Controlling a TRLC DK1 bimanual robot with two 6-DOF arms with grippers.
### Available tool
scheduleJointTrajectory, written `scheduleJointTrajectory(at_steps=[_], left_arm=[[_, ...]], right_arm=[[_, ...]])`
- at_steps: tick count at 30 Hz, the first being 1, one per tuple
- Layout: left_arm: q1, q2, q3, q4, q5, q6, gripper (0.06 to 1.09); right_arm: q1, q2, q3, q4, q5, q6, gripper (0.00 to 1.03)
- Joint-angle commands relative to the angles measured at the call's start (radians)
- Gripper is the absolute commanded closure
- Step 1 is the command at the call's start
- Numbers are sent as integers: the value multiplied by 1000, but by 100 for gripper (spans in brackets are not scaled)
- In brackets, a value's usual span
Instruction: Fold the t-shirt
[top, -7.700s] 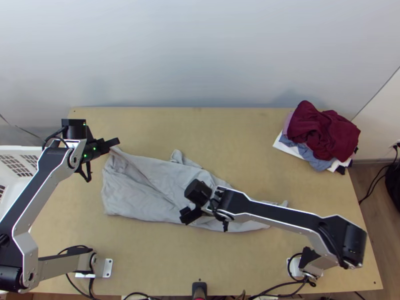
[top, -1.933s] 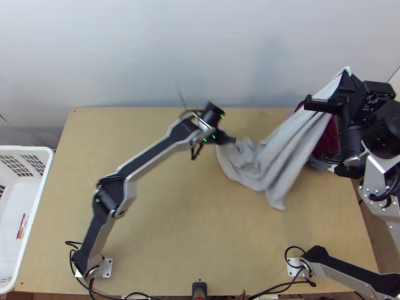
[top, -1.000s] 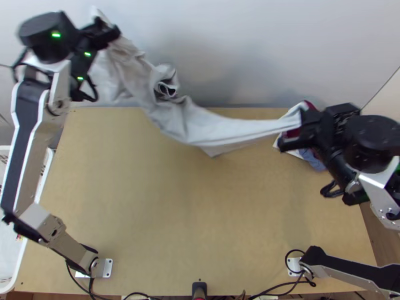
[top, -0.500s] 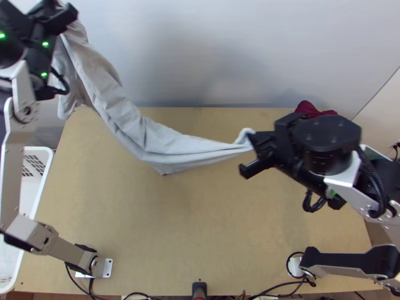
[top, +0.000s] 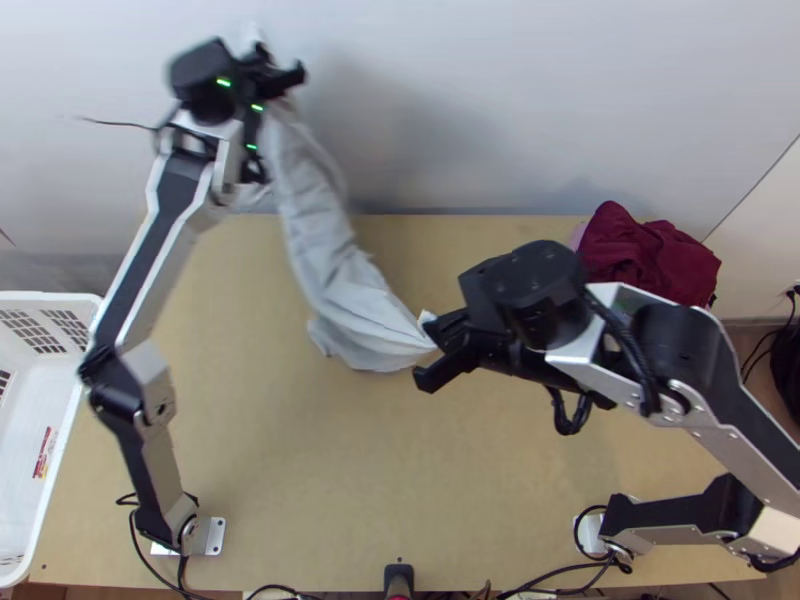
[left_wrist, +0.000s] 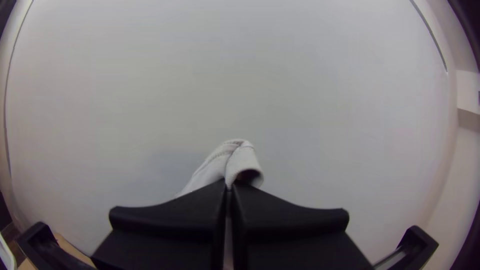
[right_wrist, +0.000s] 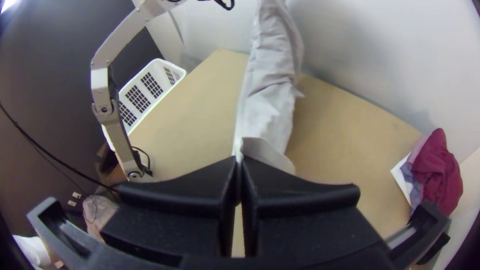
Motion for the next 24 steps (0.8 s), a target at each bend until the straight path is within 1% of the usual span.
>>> scheduleJointTrajectory(at_steps=[1, 2, 3, 5, 7, 8, 9, 10, 12, 16, 19, 21, 22, 24], left_arm=[[-96, 130, 1, 66, 7, -6, 105], [-105, 134, -6, 63, 7, -18, 104], [-113, 136, -22, 55, 7, -50, 96], [-127, 142, -28, 20, 10, -76, 71], [-134, 151, -29, -38, 52, -102, 38], [-134, 157, -29, -75, 87, -122, 22], [-136, 163, -29, -118, 115, -144, 14], [-137, 166, -31, -150, 131, -158, 10], [-137, 156, -42, -228, 136, -236, 10], [-119, 113, -51, -334, 211, -265, 10], [-93, 70, -52, -455, 294, -271, 11], [-73, 39, -54, -577, 355, -271, 11], [-67, 18, -69, -630, 365, -265, 11], [-62, -47, -155, -686, 372, -208, 11]], right_arm=[[-13, 36, -27, -4, -76, 34, 100], [-21, 41, -33, -4, -79, 32, 100], [-33, 47, -39, -4, -85, 32, 100], [-54, 55, -43, -4, -97, 27, 100], [-77, 65, -43, -4, -108, 26, 100], [-90, 70, -42, -2, -114, 26, 100], [-105, 70, -42, 2, -122, 26, 100], [-119, 71, -40, 7, -133, 26, 100], [-154, 71, -42, 10, -153, 37, 100], [-197, 74, -46, 11, -165, 46, 100], [-225, 78, -46, 11, -165, 50, 100], [-235, 81, -54, 11, -165, 49, 100], [-238, 81, -57, 11, -165, 49, 100], [-243, 76, -59, 11, -163, 49, 100]])
